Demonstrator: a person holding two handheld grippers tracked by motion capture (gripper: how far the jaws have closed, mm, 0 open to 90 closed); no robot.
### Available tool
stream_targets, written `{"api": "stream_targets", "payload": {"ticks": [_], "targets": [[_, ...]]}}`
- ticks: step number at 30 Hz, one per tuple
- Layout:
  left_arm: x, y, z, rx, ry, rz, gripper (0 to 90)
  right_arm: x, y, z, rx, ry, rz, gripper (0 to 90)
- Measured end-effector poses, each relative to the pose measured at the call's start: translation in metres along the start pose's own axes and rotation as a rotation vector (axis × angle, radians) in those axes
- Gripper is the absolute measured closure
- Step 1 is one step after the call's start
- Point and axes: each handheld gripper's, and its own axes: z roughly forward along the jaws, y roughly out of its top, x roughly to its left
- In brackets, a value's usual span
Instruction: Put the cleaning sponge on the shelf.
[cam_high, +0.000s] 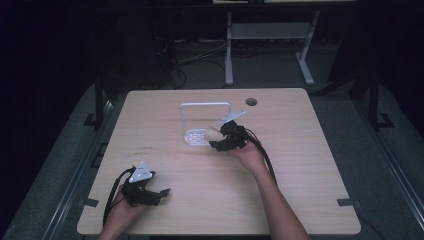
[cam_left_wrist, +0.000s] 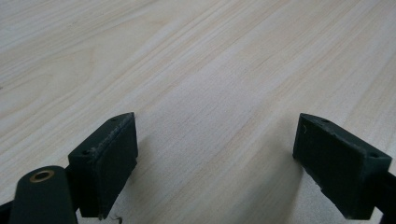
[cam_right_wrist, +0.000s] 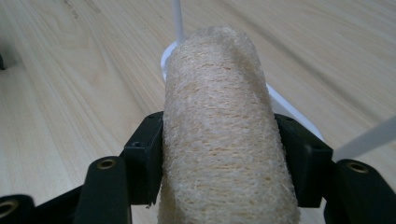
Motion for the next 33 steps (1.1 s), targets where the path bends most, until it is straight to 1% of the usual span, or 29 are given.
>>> {"api": "stream_targets", "payload": {"ticks": [3,6,8,9,10,11,14,16,22,23,24,28,30,31,33], "targets": [[0.0,0.0,0.0,0.001,0.0,0.0,13.4,0.001,0.002,0.002,-0.001,0.001,-0.002,39.1],[0.0,0.0,0.0,0.0,-0.001,-0.001,13.4,0.003,0.007,0.01,0.0,-0.005,-0.007,39.1],[0.0,0.0,0.0,-0.003,-0.001,-0.002,13.4,0.003,0.007,0.012,0.002,-0.003,-0.002,39.1],[0.0,0.0,0.0,-0.003,-0.001,-0.003,13.4,0.004,0.009,0.017,0.008,-0.006,-0.009,39.1],[0.0,0.0,0.0,-0.003,-0.001,-0.003,13.4,0.004,0.009,0.017,0.008,-0.006,-0.009,39.1],[0.0,0.0,0.0,-0.002,-0.001,-0.003,13.4,0.005,0.01,0.022,0.014,-0.009,-0.013,39.1],[0.0,0.0,0.0,-0.002,-0.001,-0.002,13.4,0.006,0.012,0.027,0.02,-0.008,-0.017,39.1],[0.0,0.0,0.0,-0.002,-0.001,-0.002,13.4,0.007,0.014,0.031,0.024,-0.018,-0.028,39.1],[0.0,0.0,0.0,-0.001,-0.001,-0.002,13.4,0.008,0.018,0.041,0.023,-0.025,-0.021,39.1],[0.0,0.0,0.0,-0.003,-0.001,-0.003,13.4,0.009,0.02,0.045,0.024,-0.029,-0.017,39.1],[0.0,0.0,0.0,-0.003,-0.001,-0.003,13.4,0.009,0.02,0.047,0.024,-0.028,-0.011,39.1],[0.0,0.0,0.0,-0.002,0.0,-0.002,13.4,0.009,0.02,0.055,0.037,-0.046,-0.018,39.1],[0.0,0.0,0.0,-0.003,0.0,-0.002,13.4,0.009,0.02,0.056,0.039,-0.046,-0.013,39.1],[0.0,0.0,0.0,-0.002,0.0,-0.002,13.4,0.009,0.019,0.06,0.042,-0.046,-0.009,39.1],[0.0,0.0,0.0,-0.002,-0.001,-0.002,13.4,0.008,0.018,0.062,0.047,-0.049,-0.014,39.1]]}}
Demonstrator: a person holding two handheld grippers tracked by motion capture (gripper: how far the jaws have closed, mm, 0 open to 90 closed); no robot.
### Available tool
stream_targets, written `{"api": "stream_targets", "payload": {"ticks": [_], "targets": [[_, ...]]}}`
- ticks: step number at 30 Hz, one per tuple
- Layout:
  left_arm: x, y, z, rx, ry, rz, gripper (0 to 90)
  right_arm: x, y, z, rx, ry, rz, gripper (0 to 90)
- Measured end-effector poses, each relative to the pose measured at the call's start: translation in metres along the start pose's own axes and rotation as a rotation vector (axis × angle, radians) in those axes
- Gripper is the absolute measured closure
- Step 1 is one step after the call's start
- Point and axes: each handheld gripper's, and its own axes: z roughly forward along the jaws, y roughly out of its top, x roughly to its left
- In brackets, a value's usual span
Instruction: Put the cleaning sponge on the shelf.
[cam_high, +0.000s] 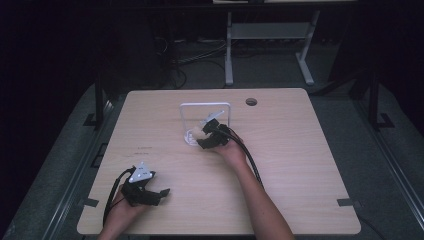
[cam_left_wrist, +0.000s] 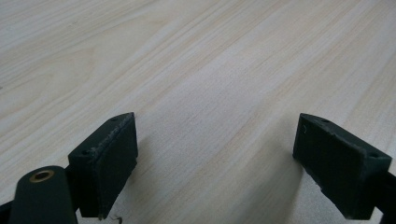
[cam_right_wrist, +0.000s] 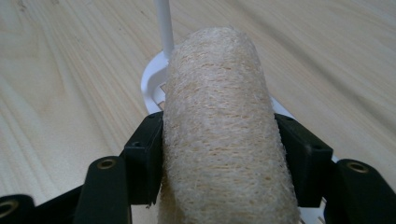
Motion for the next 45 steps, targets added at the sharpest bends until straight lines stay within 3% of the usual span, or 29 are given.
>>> {"api": "stream_targets", "payload": {"ticks": [16,28,37,45], "targets": [[0.0,0.0,0.0,0.0,0.0,0.0,13.4,-0.002,-0.002,0.008,0.03,0.004,0.01,38.7],[0.0,0.0,0.0,0.0,0.0,0.0,13.3,0.0,0.0,0.006,0.01,0.006,0.007,33.7],[0.0,0.0,0.0,-0.001,0.001,0.0,13.3,0.003,0.006,-0.008,-0.015,-0.002,0.001,32.9],[0.0,0.0,0.0,-0.001,-0.001,0.001,13.3,0.009,0.011,-0.03,-0.046,-0.008,-0.008,33.1]]}}
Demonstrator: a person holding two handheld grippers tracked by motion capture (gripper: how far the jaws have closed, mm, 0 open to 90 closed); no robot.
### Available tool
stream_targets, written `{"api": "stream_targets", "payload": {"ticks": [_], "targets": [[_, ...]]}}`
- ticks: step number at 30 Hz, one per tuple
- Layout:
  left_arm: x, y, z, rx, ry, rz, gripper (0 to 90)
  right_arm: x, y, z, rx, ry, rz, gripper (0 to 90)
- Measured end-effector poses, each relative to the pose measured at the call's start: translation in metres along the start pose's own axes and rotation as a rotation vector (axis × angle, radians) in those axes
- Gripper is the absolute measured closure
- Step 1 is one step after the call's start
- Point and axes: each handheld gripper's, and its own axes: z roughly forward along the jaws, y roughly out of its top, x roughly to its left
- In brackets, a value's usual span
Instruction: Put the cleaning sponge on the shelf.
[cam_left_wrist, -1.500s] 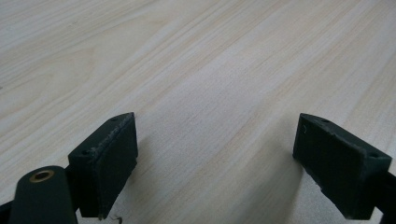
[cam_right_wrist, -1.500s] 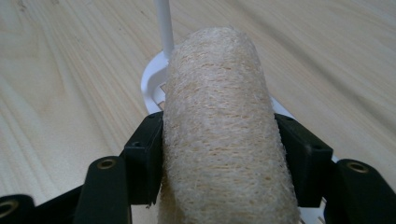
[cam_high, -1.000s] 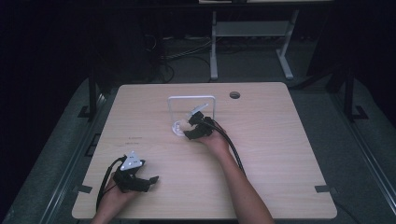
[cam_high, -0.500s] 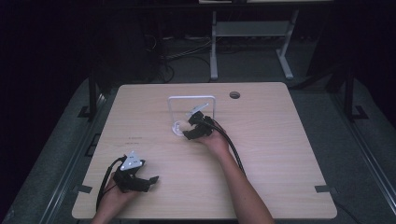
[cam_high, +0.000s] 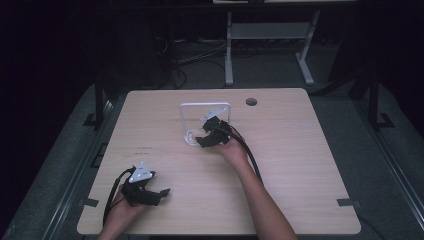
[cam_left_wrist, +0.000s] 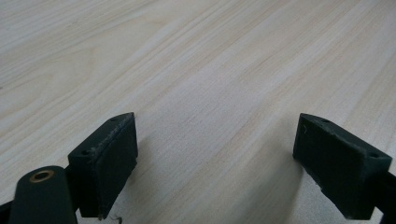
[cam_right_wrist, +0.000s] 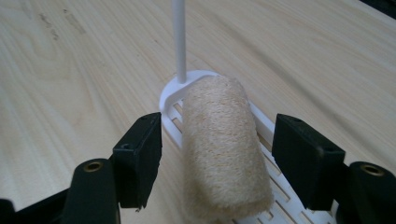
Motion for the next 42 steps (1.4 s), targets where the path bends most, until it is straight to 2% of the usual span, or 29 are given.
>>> {"api": "stream_targets", "payload": {"ticks": [6,12,14,17,20,24,29,33,42], "targets": [[0.0,0.0,0.0,0.002,0.001,0.001,13.3,0.007,-0.004,-0.014,-0.022,0.008,0.007,38.6],[0.0,0.0,0.0,0.002,0.002,0.001,13.3,0.015,-0.013,-0.025,-0.032,0.046,-0.014,53.8],[0.0,0.0,0.0,0.002,0.001,0.001,13.3,0.018,-0.015,-0.027,-0.029,0.046,-0.027,61.7],[0.0,0.0,0.0,-0.002,0.002,-0.002,13.3,0.02,-0.018,-0.027,-0.017,0.083,-0.038,75.2],[0.0,0.0,0.0,0.002,0.002,0.0,13.3,0.023,-0.022,-0.023,0.024,0.115,-0.06,88.3],[0.0,0.0,0.0,0.003,0.0,-0.002,13.3,0.025,-0.024,-0.018,0.047,0.126,-0.073,89.6],[0.0,0.0,0.0,0.004,0.0,-0.002,13.3,0.024,-0.028,-0.008,0.065,0.132,-0.061,89.6],[0.0,0.0,0.0,0.002,0.001,-0.002,13.3,0.022,-0.03,-0.003,0.071,0.132,-0.069,89.6],[0.0,0.0,0.0,0.004,0.002,0.002,13.3,0.014,-0.033,0.005,0.086,0.107,-0.048,89.6]]}}
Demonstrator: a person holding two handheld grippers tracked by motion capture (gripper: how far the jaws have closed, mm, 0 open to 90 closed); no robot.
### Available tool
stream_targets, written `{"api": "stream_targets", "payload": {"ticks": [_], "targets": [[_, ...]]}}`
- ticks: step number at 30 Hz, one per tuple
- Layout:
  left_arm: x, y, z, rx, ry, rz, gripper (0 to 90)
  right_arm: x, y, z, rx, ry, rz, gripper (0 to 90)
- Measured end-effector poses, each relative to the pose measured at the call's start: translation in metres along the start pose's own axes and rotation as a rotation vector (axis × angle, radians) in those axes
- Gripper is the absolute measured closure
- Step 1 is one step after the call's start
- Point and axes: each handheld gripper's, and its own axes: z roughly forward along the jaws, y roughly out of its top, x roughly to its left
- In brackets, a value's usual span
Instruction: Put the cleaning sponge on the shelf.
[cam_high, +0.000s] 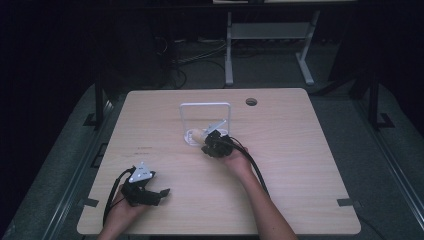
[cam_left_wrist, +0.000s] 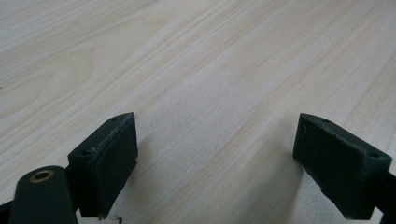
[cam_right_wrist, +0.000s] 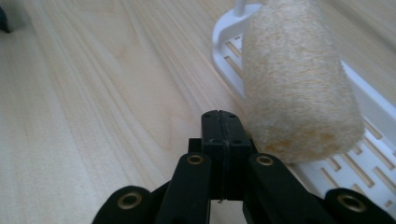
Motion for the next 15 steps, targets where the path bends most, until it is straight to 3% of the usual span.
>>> {"api": "stream_targets", "payload": {"ticks": [15], "targets": [[0.0,0.0,0.0,-0.004,-0.002,-0.003,13.3,-0.017,-0.003,-0.003,0.0,-0.067,0.034,89.5]]}}
